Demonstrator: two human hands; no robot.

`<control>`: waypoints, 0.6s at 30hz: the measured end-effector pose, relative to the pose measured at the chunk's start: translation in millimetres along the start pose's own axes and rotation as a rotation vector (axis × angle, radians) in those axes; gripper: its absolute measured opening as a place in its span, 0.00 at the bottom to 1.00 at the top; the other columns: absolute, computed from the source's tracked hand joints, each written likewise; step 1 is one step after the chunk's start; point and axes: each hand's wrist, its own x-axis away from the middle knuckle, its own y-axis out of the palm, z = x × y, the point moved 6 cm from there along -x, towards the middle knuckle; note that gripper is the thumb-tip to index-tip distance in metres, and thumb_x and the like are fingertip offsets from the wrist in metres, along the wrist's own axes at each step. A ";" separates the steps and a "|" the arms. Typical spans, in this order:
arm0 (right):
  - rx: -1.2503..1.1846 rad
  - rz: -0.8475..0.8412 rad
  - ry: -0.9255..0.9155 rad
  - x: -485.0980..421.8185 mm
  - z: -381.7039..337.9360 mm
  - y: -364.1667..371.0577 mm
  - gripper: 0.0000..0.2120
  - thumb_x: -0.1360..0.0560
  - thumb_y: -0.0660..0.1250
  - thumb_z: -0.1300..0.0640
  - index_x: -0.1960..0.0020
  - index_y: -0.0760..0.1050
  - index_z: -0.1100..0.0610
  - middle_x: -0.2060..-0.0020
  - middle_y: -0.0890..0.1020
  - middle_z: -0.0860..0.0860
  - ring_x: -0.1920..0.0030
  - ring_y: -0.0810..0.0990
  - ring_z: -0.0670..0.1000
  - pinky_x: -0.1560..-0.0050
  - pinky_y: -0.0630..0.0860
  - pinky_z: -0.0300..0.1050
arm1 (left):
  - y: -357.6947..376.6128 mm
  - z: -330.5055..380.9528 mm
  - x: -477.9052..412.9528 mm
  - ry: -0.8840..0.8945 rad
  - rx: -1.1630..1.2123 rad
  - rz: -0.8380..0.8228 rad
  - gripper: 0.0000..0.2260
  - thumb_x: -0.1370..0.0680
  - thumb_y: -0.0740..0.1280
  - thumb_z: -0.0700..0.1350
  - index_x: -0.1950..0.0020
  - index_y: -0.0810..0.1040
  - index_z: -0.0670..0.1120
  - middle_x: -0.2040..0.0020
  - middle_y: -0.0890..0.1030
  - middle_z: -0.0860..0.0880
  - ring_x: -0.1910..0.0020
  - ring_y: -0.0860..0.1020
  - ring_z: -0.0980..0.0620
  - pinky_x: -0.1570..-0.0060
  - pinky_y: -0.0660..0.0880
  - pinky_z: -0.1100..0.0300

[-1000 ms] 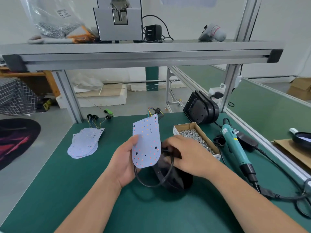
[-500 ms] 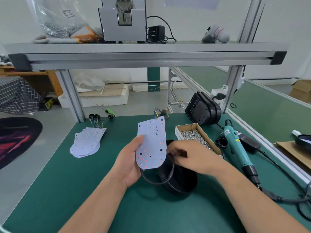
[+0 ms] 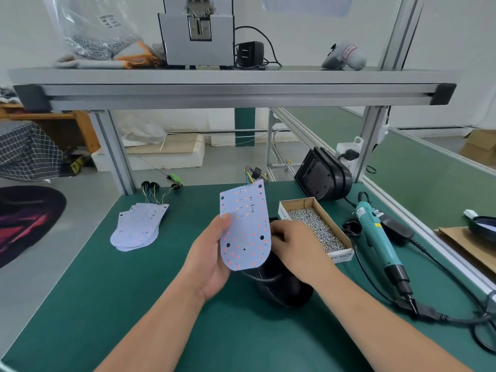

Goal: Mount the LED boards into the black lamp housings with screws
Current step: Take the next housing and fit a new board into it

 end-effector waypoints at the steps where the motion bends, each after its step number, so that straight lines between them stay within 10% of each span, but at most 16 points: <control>1: 0.006 0.022 -0.013 0.2 1.3 0.8 0.14 0.23 0.65 0.65 0.59 0.79 0.47 0.64 0.82 0.37 0.61 0.78 0.39 0.61 0.71 0.34 | 1.5 0.2 1.0 0.009 -0.017 -0.008 0.16 0.14 0.62 0.53 0.32 0.84 0.50 0.30 0.82 0.45 0.34 0.83 0.44 0.46 0.83 0.49; 5: -0.064 0.183 0.005 -0.4 3.9 -0.8 0.05 0.26 0.66 0.63 0.59 0.77 0.58 0.61 0.81 0.50 0.59 0.75 0.52 0.55 0.74 0.50 | 9.8 1.6 4.6 0.063 -0.171 -0.043 0.18 0.15 0.62 0.56 0.29 0.81 0.51 0.29 0.81 0.45 0.31 0.81 0.43 0.39 0.81 0.44; 9: -0.644 0.138 0.233 -2.9 16.1 4.4 0.24 0.18 0.62 0.64 0.71 0.72 0.50 0.72 0.72 0.45 0.68 0.65 0.47 0.68 0.68 0.40 | 18.4 -2.0 8.8 0.099 -0.430 -0.066 0.16 0.18 0.67 0.56 0.35 0.84 0.52 0.34 0.85 0.47 0.33 0.82 0.43 0.28 0.73 0.36; 14: -0.870 0.013 0.353 -8.2 29.3 -6.4 0.16 0.18 0.63 0.49 0.44 0.85 0.59 0.45 0.87 0.60 0.49 0.85 0.58 0.46 0.78 0.54 | 18.6 -0.9 8.9 0.191 -0.542 0.017 0.12 0.21 0.71 0.55 0.41 0.87 0.54 0.40 0.88 0.49 0.37 0.84 0.45 0.29 0.75 0.39; 16: -0.992 -0.090 0.382 -9.5 33.8 -8.6 0.29 0.15 0.56 0.36 0.41 0.85 0.58 0.46 0.87 0.63 0.49 0.86 0.61 0.49 0.80 0.54 | 14.5 0.4 6.8 0.204 -0.561 0.041 0.11 0.21 0.70 0.56 0.42 0.87 0.56 0.41 0.88 0.50 0.37 0.84 0.45 0.30 0.75 0.38; 18: -0.911 -0.145 0.301 -9.5 31.1 -8.7 0.21 0.18 0.64 0.37 0.47 0.87 0.52 0.49 0.88 0.57 0.51 0.87 0.56 0.54 0.81 0.48 | 13.2 -0.2 6.8 0.198 -0.606 0.035 0.12 0.20 0.69 0.60 0.40 0.85 0.59 0.39 0.87 0.53 0.37 0.83 0.47 0.30 0.75 0.39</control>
